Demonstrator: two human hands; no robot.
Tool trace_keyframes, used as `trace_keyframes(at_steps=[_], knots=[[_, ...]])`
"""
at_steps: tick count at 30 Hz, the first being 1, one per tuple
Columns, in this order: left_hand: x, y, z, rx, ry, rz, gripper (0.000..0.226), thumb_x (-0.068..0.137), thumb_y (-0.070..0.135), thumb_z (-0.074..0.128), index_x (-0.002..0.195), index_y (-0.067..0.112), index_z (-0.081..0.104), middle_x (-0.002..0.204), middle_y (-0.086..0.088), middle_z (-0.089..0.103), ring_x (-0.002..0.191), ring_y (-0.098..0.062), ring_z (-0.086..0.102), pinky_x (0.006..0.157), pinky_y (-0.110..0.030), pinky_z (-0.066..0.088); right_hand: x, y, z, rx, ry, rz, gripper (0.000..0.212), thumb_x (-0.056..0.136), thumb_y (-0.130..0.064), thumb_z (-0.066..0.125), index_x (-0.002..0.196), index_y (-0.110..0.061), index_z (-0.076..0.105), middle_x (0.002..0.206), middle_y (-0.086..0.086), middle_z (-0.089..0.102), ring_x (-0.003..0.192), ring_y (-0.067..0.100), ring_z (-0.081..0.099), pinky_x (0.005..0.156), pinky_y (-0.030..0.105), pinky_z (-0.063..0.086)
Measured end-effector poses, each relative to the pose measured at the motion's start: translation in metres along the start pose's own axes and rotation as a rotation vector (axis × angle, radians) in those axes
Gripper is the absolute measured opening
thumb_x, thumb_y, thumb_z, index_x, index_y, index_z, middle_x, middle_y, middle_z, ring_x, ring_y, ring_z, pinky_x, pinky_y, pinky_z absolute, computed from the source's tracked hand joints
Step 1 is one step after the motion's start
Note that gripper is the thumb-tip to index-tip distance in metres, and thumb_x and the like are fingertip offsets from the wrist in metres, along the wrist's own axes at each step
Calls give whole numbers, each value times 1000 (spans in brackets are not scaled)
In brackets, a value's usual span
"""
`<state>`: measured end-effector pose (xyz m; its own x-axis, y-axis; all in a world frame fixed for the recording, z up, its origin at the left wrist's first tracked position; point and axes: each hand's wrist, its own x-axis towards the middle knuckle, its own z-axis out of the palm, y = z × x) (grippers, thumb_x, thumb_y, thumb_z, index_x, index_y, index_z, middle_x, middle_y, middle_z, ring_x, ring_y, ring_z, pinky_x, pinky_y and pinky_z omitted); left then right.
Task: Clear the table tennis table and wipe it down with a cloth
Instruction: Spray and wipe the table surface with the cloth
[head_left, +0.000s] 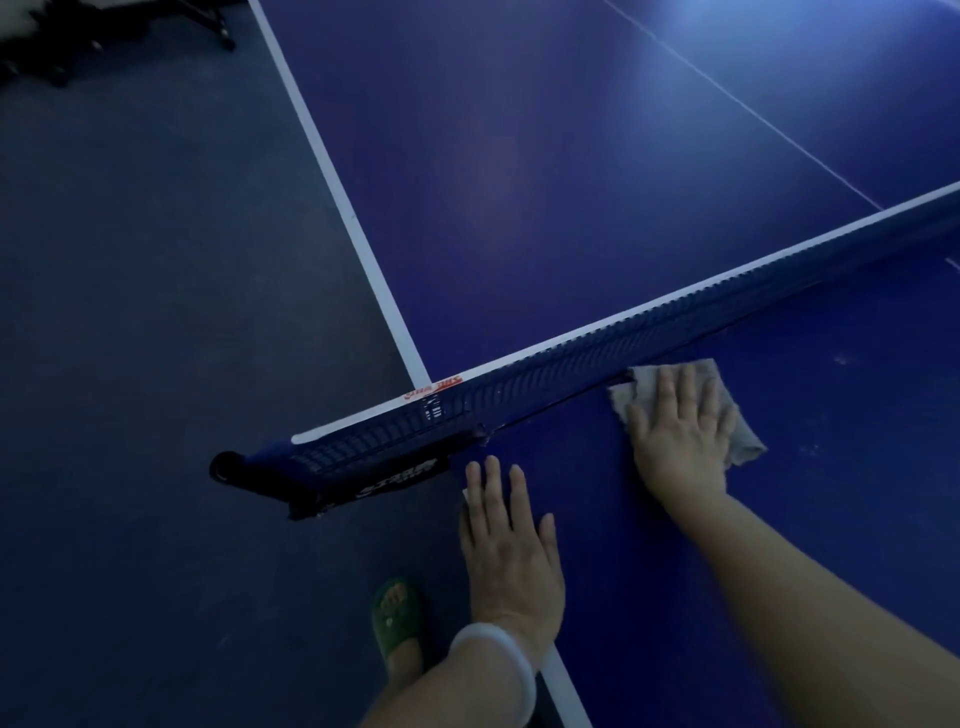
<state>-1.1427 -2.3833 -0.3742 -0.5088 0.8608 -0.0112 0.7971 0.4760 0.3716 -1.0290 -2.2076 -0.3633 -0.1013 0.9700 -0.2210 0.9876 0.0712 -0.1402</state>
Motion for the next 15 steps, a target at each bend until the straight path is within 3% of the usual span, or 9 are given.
trace_keyframes(at_steps=[2, 7, 9, 11, 13, 15], knots=[[0, 0, 1, 6, 3, -1, 56, 98, 39, 26, 143, 11, 44, 156, -11, 30, 147, -28, 20, 109, -50, 39, -8, -13, 4, 3, 3, 49, 65, 101, -51, 11, 156, -21, -5, 162, 2, -17, 148, 27, -21, 119, 51, -11], [0, 1, 0, 26, -20, -17, 56, 95, 38, 40, 143, 11, 45, 157, -12, 29, 146, -29, 23, 107, -50, 41, -51, -56, 25, -45, 18, -386, 65, 97, -54, 3, 151, -23, -17, 159, 0, -24, 144, 20, -31, 117, 43, -21], [1, 2, -1, 29, -27, -25, 55, 96, 40, 34, 142, 12, 47, 156, -11, 32, 145, -29, 25, 105, -49, 43, -39, -40, 18, -83, -9, -482, 65, 96, -55, 2, 152, -27, -16, 160, -3, -24, 144, 16, -31, 117, 41, -21], [1, 3, -2, 24, -20, -25, 58, 96, 41, 27, 142, 12, 47, 156, -11, 32, 145, -28, 25, 105, -49, 43, -21, -10, 10, -116, 41, -400, 64, 99, -51, 5, 155, -25, -8, 162, 1, -18, 147, 20, -26, 120, 45, -14], [0, 3, -2, 21, -12, -19, 58, 97, 41, 25, 143, 13, 46, 157, -10, 30, 146, -28, 23, 107, -49, 41, -13, 12, 1, -33, 56, -82, 64, 100, -48, 10, 156, -21, -3, 163, 4, -12, 149, 24, -19, 120, 49, -7], [0, 3, -2, 19, -12, -17, 58, 97, 41, 25, 143, 12, 45, 157, -10, 29, 146, -28, 22, 107, -50, 41, -23, 9, 2, 32, 31, 63, 65, 100, -50, 10, 156, -20, -5, 163, 4, -13, 149, 25, -18, 120, 50, -9]])
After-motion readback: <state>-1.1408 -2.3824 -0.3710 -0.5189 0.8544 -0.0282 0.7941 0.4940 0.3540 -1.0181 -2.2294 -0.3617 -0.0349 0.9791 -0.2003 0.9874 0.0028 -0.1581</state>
